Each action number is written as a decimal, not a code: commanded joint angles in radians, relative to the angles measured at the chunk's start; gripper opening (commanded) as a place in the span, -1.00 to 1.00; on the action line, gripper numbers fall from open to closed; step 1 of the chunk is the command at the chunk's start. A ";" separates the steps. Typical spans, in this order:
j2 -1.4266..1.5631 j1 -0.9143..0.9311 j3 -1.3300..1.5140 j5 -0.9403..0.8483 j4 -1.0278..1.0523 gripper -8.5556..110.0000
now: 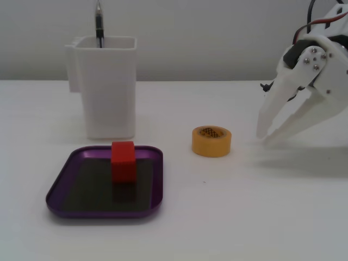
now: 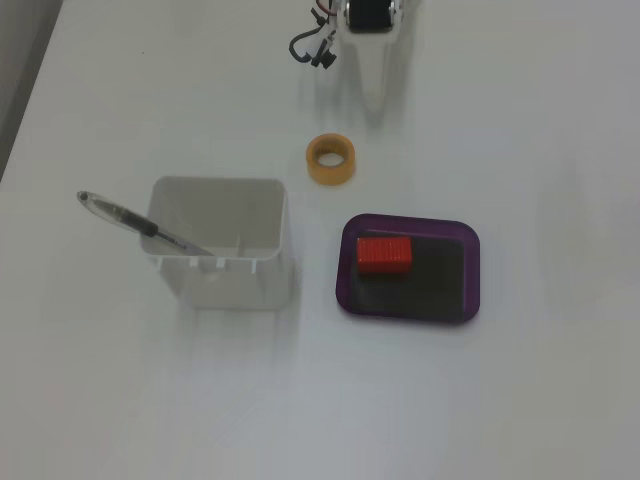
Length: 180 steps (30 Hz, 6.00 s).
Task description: Grab up the yellow tape and put it in the box.
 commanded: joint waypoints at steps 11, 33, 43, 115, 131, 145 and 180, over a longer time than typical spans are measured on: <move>0.057 -0.003 0.012 -0.008 -0.008 -0.86; -0.143 0.017 -0.362 -0.123 -0.021 -0.84; -0.879 0.017 -0.795 -0.149 0.061 -0.68; -1.482 -0.359 -1.468 -0.184 0.192 -0.87; -2.148 -0.213 -1.939 -0.175 -0.028 -0.86; -2.315 -0.186 -2.157 -0.175 0.109 -0.86; -2.246 -0.192 -2.526 -0.176 0.517 -0.49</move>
